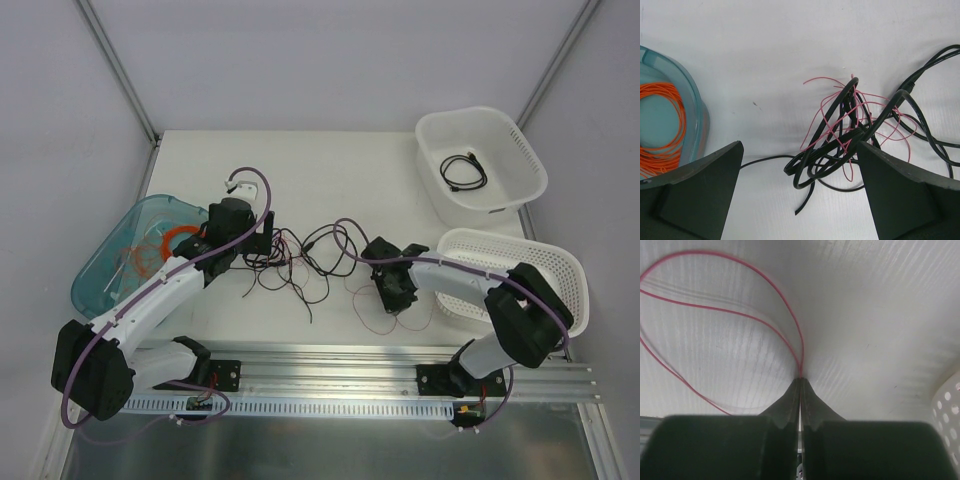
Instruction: Untangle the cables
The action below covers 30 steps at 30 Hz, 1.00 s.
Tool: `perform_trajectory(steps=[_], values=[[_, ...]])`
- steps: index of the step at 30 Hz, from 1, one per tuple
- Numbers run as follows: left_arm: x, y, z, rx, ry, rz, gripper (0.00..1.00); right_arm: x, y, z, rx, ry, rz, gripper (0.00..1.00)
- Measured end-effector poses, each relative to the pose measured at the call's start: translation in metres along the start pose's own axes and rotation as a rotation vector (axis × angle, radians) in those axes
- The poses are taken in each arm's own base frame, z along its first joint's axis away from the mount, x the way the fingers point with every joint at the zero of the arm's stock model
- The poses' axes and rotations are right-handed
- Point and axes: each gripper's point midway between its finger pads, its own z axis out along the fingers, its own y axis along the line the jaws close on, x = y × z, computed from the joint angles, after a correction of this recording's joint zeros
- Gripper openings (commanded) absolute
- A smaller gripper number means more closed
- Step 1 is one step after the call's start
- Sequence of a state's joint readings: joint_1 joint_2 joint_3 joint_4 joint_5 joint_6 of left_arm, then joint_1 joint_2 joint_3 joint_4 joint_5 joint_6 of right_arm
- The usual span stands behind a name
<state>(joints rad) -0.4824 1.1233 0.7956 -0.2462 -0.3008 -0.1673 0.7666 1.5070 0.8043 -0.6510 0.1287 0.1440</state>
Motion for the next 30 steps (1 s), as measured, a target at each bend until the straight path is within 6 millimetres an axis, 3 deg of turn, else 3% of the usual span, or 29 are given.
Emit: perform_trajectory(steps=[5, 8, 11, 15, 18, 22, 26, 28, 30], values=[[0.000, 0.000, 0.000, -0.001, 0.000, 0.000, 0.98, 0.001, 0.002, -0.004, 0.002, -0.011, -0.015, 0.01], [0.000, 0.000, 0.000, -0.001, 0.000, 0.000, 0.98, 0.001, 0.001, -0.021, -0.001, -0.029, -0.023, 0.01], [0.000, 0.000, 0.000, -0.002, 0.000, 0.000, 0.98, -0.025, -0.001, -0.066, -0.011, -0.142, -0.012, 0.01], [0.000, 0.001, 0.000, -0.007, -0.001, 0.000, 0.98, -0.074, -0.012, -0.154, -0.043, -0.405, 0.041, 0.01], [0.000, 0.002, 0.000, -0.008, -0.002, 0.000, 0.98, -0.092, -0.048, -0.216, -0.012, -0.577, 0.132, 0.01], [0.000, 0.002, 0.000, -0.010, -0.002, 0.000, 0.98, -0.079, -0.116, -0.263, 0.102, -0.702, 0.298, 0.01], [-0.001, 0.004, 0.000, -0.017, -0.003, -0.004, 0.98, -0.048, -0.176, -0.276, 0.245, -0.731, 0.495, 0.01], [-0.001, 0.005, 0.000, -0.019, -0.004, -0.005, 0.98, -0.032, -0.198, -0.269, 0.305, -0.713, 0.596, 0.01], [-0.001, 0.005, 0.000, -0.018, -0.006, -0.005, 0.98, -0.019, -0.214, -0.249, 0.340, -0.674, 0.691, 0.01]])
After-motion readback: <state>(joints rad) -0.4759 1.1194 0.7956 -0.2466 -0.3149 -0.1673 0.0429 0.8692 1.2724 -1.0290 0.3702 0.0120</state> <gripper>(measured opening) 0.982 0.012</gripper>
